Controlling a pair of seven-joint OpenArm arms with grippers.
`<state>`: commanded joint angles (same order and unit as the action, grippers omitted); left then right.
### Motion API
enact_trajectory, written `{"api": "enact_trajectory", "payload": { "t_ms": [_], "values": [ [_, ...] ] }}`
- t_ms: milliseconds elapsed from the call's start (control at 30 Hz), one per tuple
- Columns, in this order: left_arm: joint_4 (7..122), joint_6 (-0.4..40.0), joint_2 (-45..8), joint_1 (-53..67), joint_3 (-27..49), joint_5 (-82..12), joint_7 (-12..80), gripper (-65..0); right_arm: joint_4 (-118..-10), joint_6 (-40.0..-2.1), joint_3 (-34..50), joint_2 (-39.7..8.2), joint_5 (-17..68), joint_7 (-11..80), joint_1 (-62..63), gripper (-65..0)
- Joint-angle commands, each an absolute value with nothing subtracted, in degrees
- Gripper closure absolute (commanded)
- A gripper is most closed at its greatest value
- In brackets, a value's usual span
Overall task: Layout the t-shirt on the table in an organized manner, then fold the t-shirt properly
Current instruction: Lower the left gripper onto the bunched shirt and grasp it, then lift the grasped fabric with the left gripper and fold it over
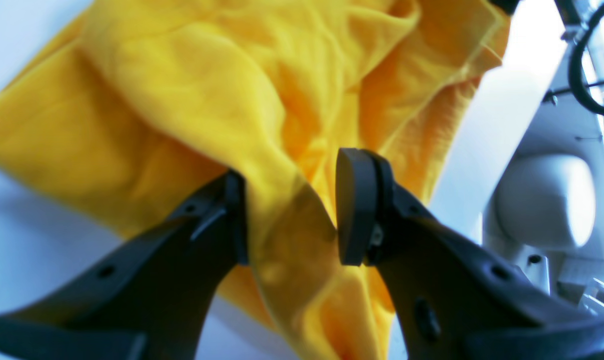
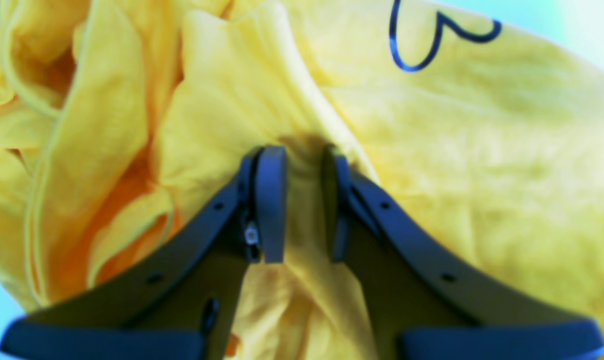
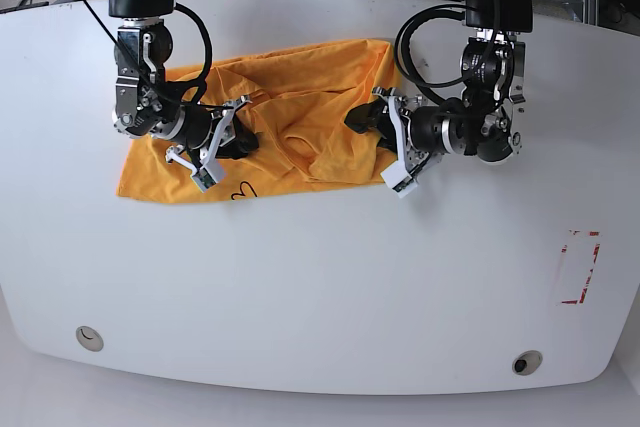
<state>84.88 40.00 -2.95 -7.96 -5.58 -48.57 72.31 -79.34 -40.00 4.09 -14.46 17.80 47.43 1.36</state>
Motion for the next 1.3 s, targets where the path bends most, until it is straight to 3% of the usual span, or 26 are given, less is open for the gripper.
{"api": "enact_trajectory", "payload": {
  "t_ms": [1033,1300],
  "values": [
    [87.08,40.00,-1.71,-19.47,-38.11,-58.33,70.29,-21.9,-79.34,-40.00,4.00,-14.46,17.71,47.43,1.27,-12.4],
    [94.90,40.00,-1.63,-19.82,-42.24,-58.24,70.29,-32.9,-79.34,-40.00,4.00,-14.46,17.63,47.43,1.36,-12.4]
  ]
}}
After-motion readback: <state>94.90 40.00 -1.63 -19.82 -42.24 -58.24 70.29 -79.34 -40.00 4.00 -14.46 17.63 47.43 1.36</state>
